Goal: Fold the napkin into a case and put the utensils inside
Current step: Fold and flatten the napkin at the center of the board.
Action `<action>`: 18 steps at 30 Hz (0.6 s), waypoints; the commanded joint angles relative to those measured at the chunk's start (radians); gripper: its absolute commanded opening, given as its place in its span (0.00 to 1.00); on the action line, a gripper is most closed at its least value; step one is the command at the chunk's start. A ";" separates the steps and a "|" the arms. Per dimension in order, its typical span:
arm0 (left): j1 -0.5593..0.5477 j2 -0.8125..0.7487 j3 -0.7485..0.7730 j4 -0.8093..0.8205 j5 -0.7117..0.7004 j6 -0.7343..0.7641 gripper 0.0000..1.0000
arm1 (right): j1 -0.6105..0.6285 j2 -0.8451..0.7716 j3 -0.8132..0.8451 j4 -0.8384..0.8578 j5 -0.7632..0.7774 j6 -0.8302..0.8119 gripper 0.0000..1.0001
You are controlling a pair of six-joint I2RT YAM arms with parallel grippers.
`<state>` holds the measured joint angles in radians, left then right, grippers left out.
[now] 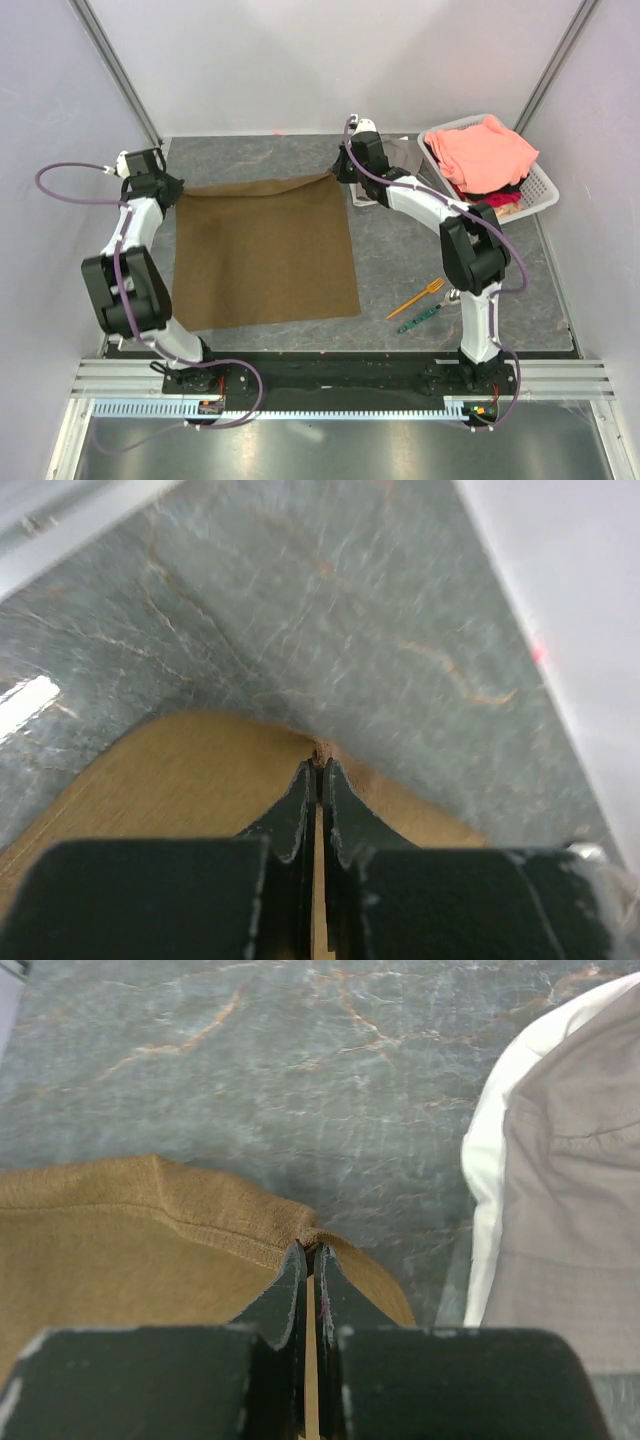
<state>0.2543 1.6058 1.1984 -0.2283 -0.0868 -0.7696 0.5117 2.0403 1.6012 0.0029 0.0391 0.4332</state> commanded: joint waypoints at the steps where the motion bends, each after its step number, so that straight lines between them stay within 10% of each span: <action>1: 0.039 0.114 0.113 0.072 0.176 0.085 0.02 | -0.021 0.055 0.109 0.071 -0.065 0.010 0.00; 18: 0.105 -0.063 0.070 -0.236 0.300 0.121 0.02 | -0.033 -0.146 -0.026 -0.155 -0.114 0.091 0.00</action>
<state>0.3523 1.5803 1.2625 -0.4309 0.1745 -0.6930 0.4820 1.9614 1.5558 -0.1635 -0.0822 0.5217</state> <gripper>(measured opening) 0.036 0.019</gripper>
